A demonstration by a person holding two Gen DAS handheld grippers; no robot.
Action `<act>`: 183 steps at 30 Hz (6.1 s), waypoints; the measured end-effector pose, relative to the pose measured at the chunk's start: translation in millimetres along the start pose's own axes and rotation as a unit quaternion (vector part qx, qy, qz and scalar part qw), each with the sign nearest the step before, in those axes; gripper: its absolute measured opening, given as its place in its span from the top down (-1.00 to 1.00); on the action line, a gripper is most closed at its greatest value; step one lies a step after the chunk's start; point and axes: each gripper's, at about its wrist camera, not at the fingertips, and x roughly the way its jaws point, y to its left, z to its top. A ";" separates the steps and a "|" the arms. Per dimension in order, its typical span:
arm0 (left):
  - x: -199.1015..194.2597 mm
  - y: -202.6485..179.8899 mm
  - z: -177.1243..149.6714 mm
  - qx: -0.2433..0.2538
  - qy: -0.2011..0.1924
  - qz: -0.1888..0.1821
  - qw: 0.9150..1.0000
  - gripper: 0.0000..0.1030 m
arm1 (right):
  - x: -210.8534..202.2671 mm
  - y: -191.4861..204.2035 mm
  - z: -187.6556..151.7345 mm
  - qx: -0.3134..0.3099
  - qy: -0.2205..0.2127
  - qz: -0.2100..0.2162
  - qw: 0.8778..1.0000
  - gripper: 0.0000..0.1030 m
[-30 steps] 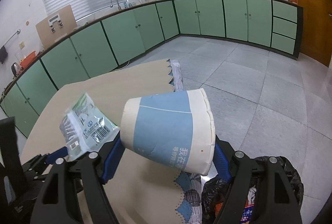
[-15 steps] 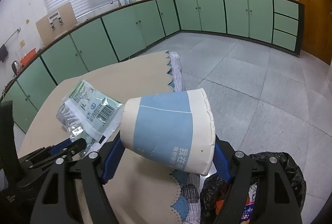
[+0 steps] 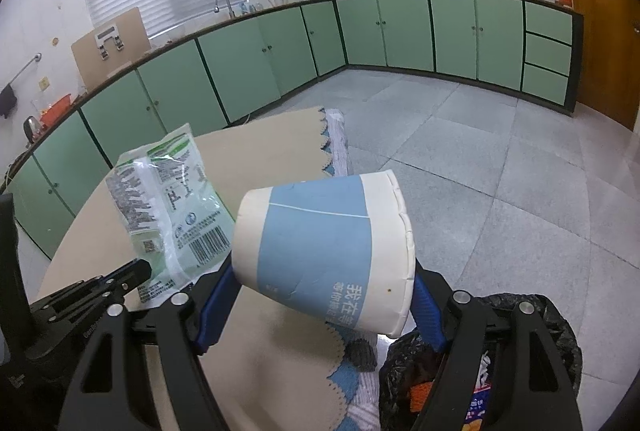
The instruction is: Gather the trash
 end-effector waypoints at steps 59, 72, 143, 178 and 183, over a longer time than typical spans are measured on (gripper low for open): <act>-57.6 -222.7 -85.7 0.192 -0.008 -0.181 0.964 0.98 | -183.2 -142.7 -91.6 0.104 -0.047 -0.173 0.978 -0.45; -34.6 -240.1 -84.1 0.213 0.014 -0.171 0.962 0.95 | -157.1 -168.1 -99.9 0.111 -0.020 -0.172 0.979 -0.45; -228.4 -133.2 -60.8 0.158 -0.132 -0.181 0.962 -0.79 | -310.8 -39.0 -61.0 0.042 -0.113 -0.113 0.986 -0.88; -248.8 -119.4 -62.7 0.151 -0.163 -0.173 0.959 -0.80 | -317.0 -26.9 -59.7 0.026 -0.122 -0.108 0.986 -0.88; -248.7 -118.6 -61.8 0.151 -0.164 -0.173 0.959 -0.80 | -317.1 -26.5 -59.7 0.026 -0.122 -0.108 0.986 -0.88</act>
